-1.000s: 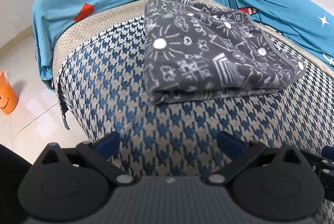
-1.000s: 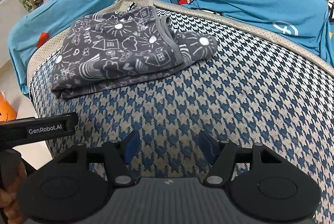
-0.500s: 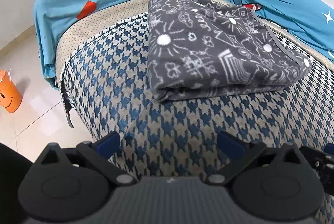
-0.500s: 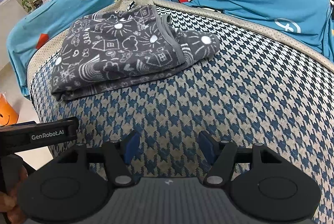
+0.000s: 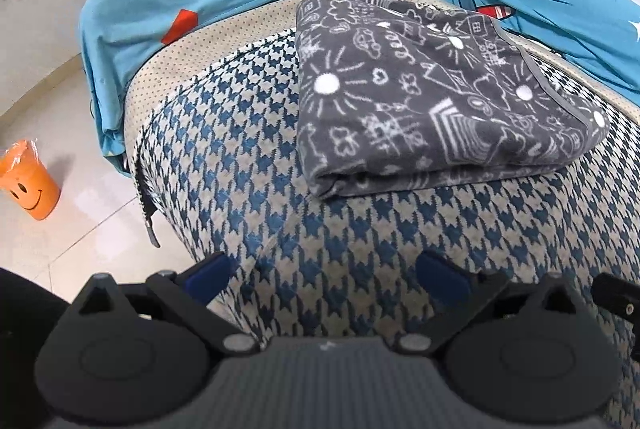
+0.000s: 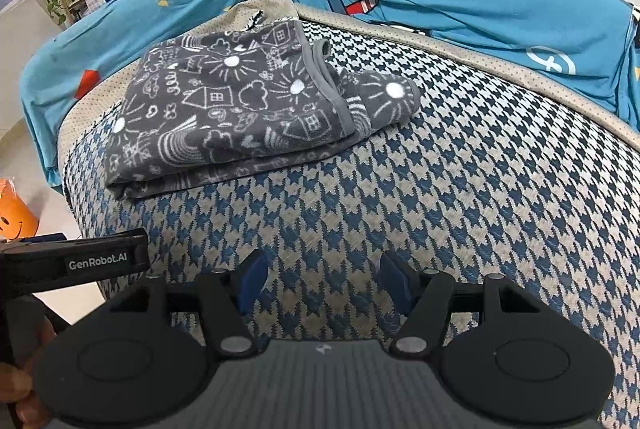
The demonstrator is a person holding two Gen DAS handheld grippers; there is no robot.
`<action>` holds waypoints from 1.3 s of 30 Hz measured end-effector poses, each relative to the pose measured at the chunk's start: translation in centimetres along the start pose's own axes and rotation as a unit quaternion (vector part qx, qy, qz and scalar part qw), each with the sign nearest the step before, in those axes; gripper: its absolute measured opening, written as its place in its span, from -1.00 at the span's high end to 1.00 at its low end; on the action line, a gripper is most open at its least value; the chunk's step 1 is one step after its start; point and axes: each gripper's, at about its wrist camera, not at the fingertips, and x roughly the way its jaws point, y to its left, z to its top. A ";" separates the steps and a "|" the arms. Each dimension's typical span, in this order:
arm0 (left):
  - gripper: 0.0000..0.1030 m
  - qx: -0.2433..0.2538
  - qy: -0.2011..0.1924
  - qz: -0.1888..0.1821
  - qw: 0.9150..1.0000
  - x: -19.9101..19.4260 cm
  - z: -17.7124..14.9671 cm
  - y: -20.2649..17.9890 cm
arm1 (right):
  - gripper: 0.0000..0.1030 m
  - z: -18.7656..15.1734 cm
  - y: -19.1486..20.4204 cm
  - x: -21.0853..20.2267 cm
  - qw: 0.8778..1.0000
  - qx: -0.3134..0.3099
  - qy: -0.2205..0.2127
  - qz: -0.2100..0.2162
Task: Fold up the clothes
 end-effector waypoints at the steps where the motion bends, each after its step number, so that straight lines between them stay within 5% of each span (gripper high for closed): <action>1: -1.00 0.003 -0.002 0.001 1.000 -0.2 0.0 -0.1 | -0.22 0.0 0.0 -0.1 1.000 -0.002 -0.001 0.000; 27: -1.00 0.036 -0.020 -0.005 0.999 -5.3 -1.4 -0.6 | -0.24 0.2 0.3 -3.1 0.999 -0.018 -0.027 0.004; 39: -1.00 0.053 0.004 -0.016 0.998 -5.2 -3.0 -1.1 | -0.24 0.0 0.4 -3.1 1.000 -0.016 -0.020 0.009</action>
